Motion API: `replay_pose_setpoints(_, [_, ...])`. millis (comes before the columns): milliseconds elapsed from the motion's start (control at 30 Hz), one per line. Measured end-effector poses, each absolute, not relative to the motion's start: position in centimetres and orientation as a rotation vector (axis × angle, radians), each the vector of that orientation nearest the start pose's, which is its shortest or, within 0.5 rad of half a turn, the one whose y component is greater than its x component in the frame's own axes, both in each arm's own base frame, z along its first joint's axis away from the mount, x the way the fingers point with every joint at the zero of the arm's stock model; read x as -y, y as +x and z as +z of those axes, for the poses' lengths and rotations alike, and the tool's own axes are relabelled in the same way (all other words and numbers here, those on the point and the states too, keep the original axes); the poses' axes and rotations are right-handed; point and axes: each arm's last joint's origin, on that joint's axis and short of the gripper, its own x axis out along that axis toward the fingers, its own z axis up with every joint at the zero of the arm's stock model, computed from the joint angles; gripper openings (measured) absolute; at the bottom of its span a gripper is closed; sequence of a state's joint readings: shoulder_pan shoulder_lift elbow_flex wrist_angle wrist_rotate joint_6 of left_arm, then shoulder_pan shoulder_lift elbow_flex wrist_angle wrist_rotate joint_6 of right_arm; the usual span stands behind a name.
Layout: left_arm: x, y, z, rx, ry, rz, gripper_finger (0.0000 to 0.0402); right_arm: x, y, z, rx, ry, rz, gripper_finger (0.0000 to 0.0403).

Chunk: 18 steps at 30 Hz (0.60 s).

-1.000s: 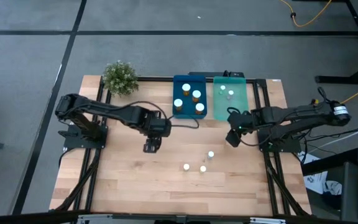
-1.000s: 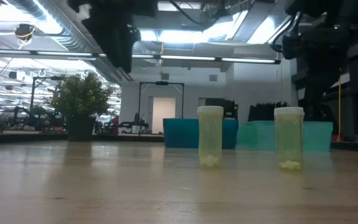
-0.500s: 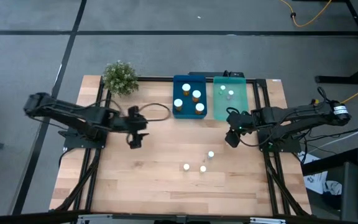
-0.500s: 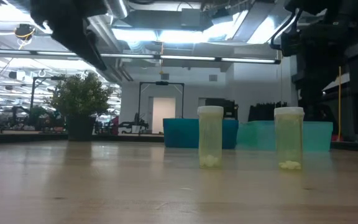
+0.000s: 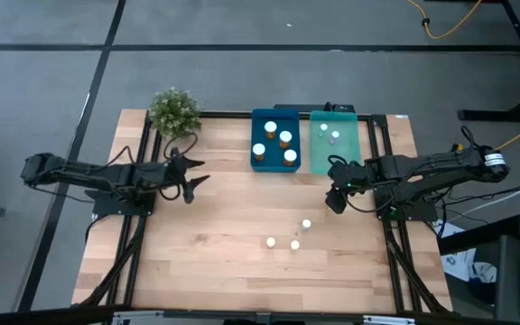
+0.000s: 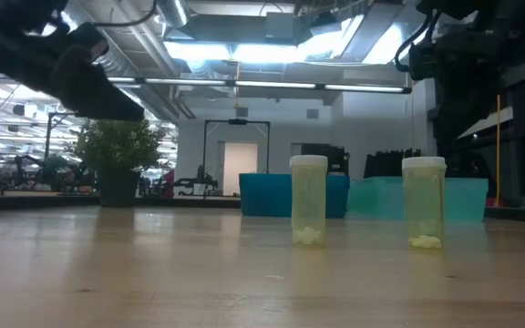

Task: Pick and place medicine bottles into bin by pill shape (circle, oval)
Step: Put the small green medicine bottle into the green bin

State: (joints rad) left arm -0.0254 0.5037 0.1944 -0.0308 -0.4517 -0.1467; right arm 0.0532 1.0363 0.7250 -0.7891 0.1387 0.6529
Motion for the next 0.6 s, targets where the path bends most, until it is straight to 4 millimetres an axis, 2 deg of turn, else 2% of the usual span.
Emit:
replay_pose_setpoints(300, [-1.8, 11.4, 16.7, -0.225, -0.084, 0.510, 0.0234, -0.6, 18.2, 22.8, -1.008, 0.482, -0.422, 0.0184])
replay_pose_setpoints(600, [-1.7, 11.0, 15.3, -0.229, -0.062, 0.413, 0.0234, -0.6, 18.2, 22.8, -1.009, 0.479, -0.421, 0.0184])
